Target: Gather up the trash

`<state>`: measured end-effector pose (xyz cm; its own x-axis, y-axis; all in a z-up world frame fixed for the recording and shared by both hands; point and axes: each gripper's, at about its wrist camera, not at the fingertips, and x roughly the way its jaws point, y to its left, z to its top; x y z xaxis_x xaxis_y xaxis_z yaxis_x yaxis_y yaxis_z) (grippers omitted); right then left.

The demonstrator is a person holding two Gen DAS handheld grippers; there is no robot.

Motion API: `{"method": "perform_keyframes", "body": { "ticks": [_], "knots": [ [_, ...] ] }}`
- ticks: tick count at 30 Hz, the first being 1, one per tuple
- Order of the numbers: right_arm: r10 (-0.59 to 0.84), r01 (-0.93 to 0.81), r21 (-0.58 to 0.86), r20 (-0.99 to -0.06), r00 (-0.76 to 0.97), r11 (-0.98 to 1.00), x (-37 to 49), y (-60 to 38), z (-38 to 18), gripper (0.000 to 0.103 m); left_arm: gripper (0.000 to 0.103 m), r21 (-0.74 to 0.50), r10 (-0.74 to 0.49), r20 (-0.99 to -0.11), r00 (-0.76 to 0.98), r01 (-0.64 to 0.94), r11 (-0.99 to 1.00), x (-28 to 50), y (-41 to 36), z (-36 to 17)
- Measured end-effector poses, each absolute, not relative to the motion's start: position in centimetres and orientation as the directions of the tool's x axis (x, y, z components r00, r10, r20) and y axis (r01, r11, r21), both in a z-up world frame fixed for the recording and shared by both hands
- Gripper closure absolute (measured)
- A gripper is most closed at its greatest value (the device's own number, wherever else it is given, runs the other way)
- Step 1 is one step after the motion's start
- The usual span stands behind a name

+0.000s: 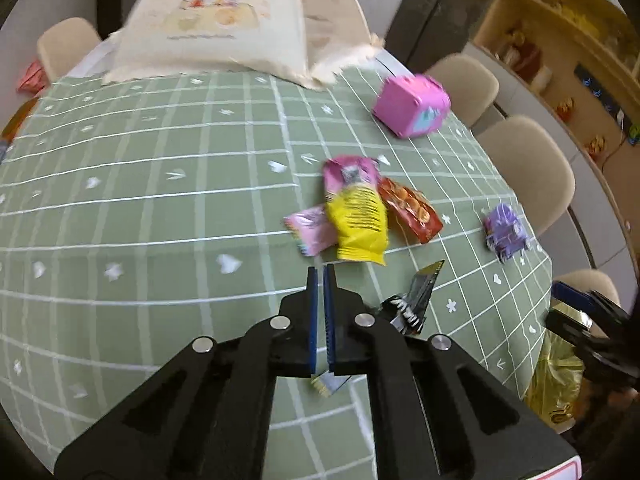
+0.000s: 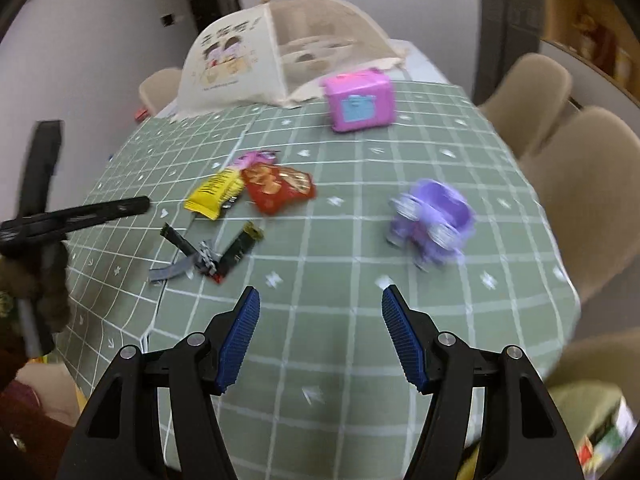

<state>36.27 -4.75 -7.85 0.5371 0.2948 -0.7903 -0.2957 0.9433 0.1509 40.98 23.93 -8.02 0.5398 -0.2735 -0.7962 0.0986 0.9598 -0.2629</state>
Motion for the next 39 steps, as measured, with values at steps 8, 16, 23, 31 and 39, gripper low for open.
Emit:
{"method": "perform_keyframes", "body": {
  "ticks": [8,16,23,31,39],
  "knots": [
    [0.466,-0.504,0.232,-0.785,0.408,0.832,39.2,3.9,-10.8,0.043,0.073,-0.3,-0.262,-0.775,0.575,0.031,0.953,38.7,28.3,-7.1],
    [0.401,-0.692,0.0,-0.816,0.417,0.722,39.9,9.9,-13.5,0.043,0.063,-0.32,-0.245,-0.781,0.574,-0.031,0.947,37.5,32.0,-8.0],
    [0.379,-0.64,0.081,-0.859,0.344,0.764,40.8,7.4,-13.4,0.081,0.054,-0.346,-0.299,-0.766,0.569,0.027,0.938,39.2,30.2,-8.0],
    [0.362,-0.438,0.152,-0.817,0.449,0.886,38.7,-0.9,-10.0,0.087,0.053,-0.335,-0.391,-0.743,0.544,0.204,0.92,43.6,22.1,-7.2],
    [0.327,-0.314,0.183,-0.799,0.504,0.932,37.4,-6.1,-9.0,0.087,0.053,-0.254,-0.278,-0.811,0.515,0.118,0.96,49.3,18.4,-11.1]
  ]
}}
